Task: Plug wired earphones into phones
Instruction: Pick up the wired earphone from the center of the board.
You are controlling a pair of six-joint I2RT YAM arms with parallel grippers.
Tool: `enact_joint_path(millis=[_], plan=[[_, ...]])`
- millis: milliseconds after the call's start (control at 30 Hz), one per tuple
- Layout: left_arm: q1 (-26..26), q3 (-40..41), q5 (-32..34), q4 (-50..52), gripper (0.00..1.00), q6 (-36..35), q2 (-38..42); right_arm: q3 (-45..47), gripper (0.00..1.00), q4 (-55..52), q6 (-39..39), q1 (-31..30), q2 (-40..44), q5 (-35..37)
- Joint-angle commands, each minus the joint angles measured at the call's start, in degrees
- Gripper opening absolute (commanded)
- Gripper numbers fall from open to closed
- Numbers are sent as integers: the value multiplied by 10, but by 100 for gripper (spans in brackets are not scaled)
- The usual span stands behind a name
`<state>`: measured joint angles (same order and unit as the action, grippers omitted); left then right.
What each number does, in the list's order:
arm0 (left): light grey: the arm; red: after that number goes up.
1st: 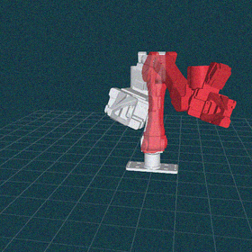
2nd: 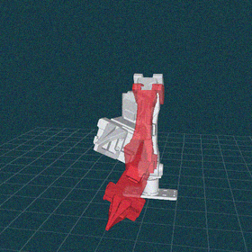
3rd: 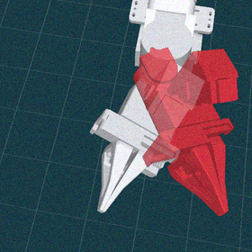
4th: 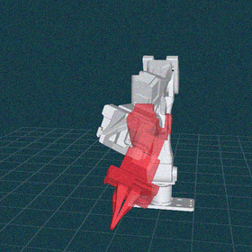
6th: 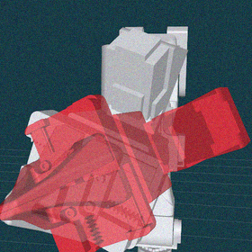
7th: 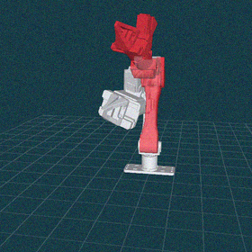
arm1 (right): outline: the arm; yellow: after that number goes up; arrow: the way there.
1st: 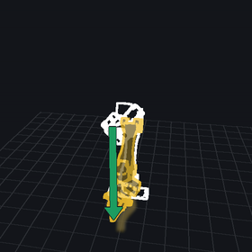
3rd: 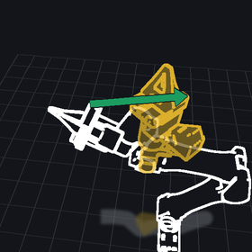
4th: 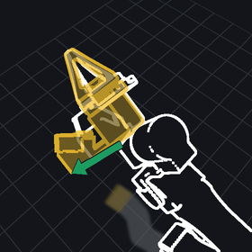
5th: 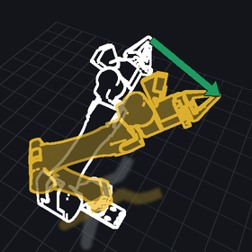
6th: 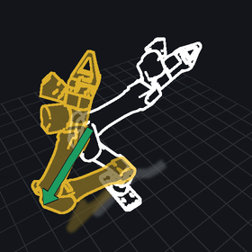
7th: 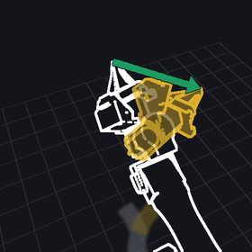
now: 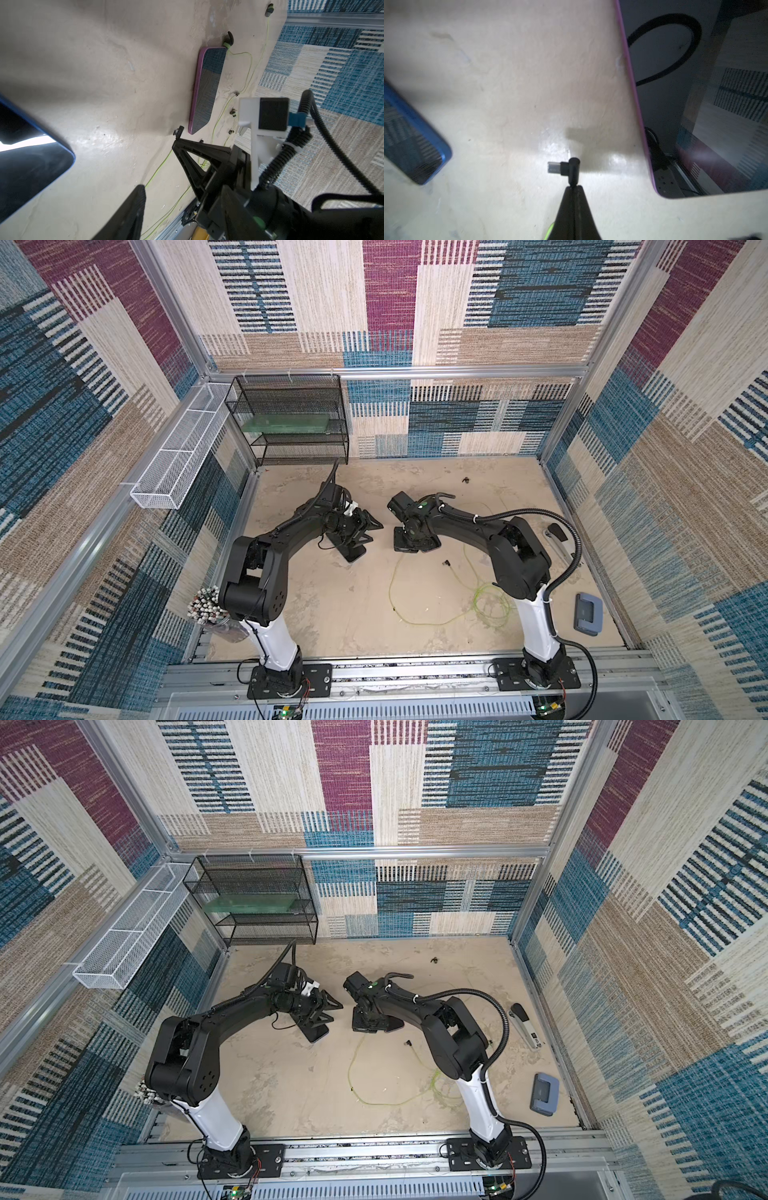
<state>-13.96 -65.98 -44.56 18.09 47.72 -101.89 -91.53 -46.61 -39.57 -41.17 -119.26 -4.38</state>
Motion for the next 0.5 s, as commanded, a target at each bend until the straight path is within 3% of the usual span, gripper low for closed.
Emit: enact_joint_path(millis=[0,200,467], plan=[[-5,6,-36,-74,63,22,-5,34,0,72,12,7,32,-63],[-10,22,-64,-141,62,46,-22,106,0,168,-4,27,76,-166],[-13,5,-72,-102,47,-3,-36,125,0,224,-24,35,94,-219]])
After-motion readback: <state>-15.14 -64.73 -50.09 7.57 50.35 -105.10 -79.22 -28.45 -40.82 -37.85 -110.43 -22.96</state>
